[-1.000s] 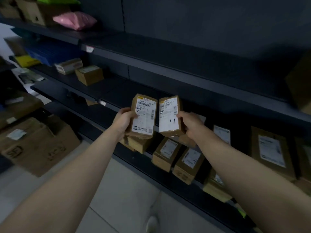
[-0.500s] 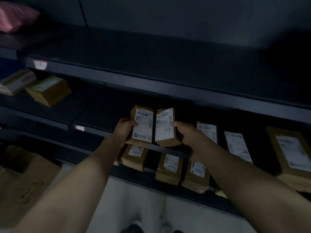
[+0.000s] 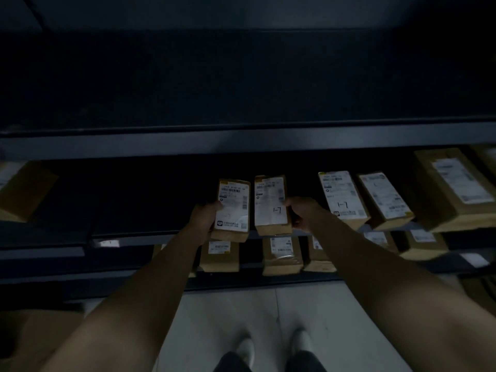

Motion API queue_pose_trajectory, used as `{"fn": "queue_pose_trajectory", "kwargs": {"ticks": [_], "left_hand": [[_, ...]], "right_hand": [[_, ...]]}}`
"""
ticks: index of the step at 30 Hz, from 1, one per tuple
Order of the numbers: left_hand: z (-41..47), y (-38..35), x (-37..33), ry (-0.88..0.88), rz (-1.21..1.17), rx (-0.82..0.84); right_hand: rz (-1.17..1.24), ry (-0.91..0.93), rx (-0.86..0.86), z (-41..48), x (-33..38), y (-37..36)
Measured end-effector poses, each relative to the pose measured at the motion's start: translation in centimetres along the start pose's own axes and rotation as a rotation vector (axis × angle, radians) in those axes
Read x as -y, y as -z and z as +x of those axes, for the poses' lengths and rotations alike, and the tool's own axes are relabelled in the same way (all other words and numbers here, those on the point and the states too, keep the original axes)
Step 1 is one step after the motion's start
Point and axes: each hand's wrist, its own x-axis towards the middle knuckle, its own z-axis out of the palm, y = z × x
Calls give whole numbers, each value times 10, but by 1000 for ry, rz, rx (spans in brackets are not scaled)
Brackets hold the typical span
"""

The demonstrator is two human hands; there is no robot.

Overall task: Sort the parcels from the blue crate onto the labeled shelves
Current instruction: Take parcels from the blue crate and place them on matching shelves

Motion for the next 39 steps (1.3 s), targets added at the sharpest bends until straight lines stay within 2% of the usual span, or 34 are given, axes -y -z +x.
{"fn": "queue_pose_trajectory", "kwargs": {"ticks": [4,6,9,10,12,14,18,20,25,30,33,39], "left_hand": [[3,0,-6,-63,253,6],[1,-4,-18,-142,472,-7],[-17,-25,-42,-373,981,-94],[-29,-37,-50,-469,1061,-93],[-53,-67,-60,-627,1138,20],[-81,-100,-64,-767,1248,208],[-147,-171,-65,-1102,1365,471],[-184,-208,-64,-1271,1416,548],[-291,-301,-49,-1758,1425,620],[-410,-400,-3,-2120,1316,688],[-480,-455,35,-2275,1187,795],[-610,-543,129,-2428,953,1102]], "right_hand": [[-227,74,-120,-3,0,3],[-376,140,-173,-10,8,5],[-620,260,-224,-32,21,11],[-705,296,-222,-40,25,15],[-858,344,-229,-60,28,29],[-982,360,-301,-86,27,50],[-1326,277,-623,-142,11,108],[-1354,189,-721,-175,1,144],[-1307,163,-1039,-263,-39,239],[-1233,41,-1325,-357,-108,340],[-1149,-115,-1423,-415,-163,400],[-943,-517,-1537,-532,-277,479]]}}
